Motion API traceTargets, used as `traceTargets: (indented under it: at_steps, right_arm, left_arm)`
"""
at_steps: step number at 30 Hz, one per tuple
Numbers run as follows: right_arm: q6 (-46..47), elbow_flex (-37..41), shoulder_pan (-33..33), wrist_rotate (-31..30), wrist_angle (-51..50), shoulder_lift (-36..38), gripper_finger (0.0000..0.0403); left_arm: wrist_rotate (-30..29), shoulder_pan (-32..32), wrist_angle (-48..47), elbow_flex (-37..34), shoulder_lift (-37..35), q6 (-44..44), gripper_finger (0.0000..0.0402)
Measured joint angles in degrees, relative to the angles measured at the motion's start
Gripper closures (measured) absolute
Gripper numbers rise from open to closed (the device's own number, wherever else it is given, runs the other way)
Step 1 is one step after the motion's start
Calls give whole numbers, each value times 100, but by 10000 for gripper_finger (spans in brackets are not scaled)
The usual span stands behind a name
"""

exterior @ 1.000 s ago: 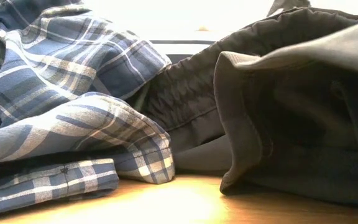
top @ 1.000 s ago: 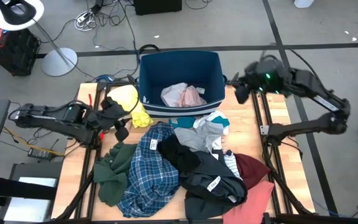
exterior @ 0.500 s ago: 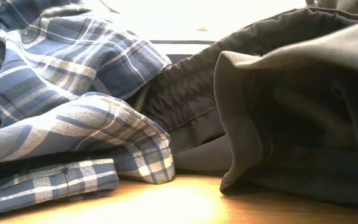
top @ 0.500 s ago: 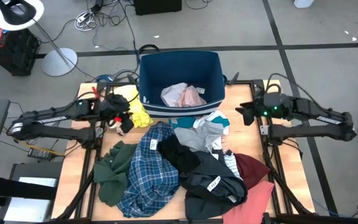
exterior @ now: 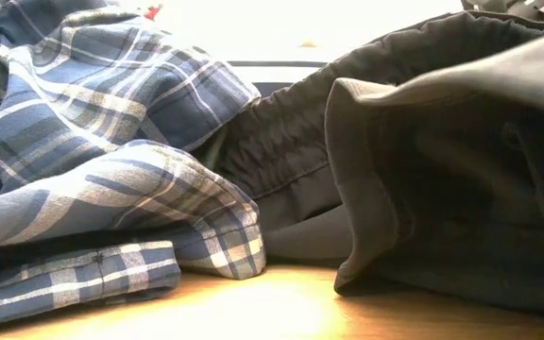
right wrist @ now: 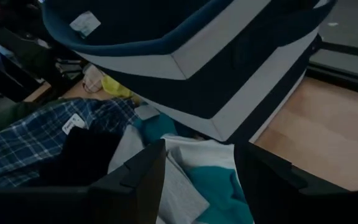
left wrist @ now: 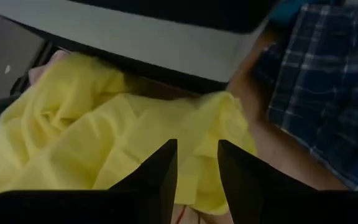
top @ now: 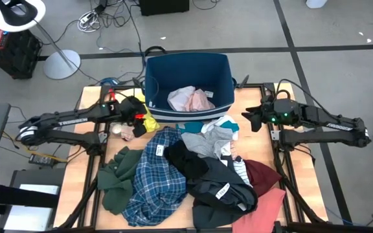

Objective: Sort clothes
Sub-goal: Put the yellow shirt into the laundry organizer

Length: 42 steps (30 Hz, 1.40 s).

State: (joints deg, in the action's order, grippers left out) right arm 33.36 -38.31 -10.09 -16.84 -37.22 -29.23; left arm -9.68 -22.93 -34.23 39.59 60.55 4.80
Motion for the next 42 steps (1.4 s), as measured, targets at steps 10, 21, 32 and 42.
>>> traceTargets:
  at_steps: [10,21,32,42]
  right_arm:
    - [-7,0,2,44,-24,2,211]
    - [-24,708,0,-201,48,47,211]
    - [-251,1774,72,553,902,111,211]
    - [-502,3032,334,1068,3275,111,211]
  left_arm:
    - [-80,-270,-117,-24,519,37,373]
    - [-160,114,-1754,821,-201,-821,400]
    - [-577,538,-3145,2720,-1022,-1312,401]
    - [-983,955,-3480,4639,-961,-1282,401]
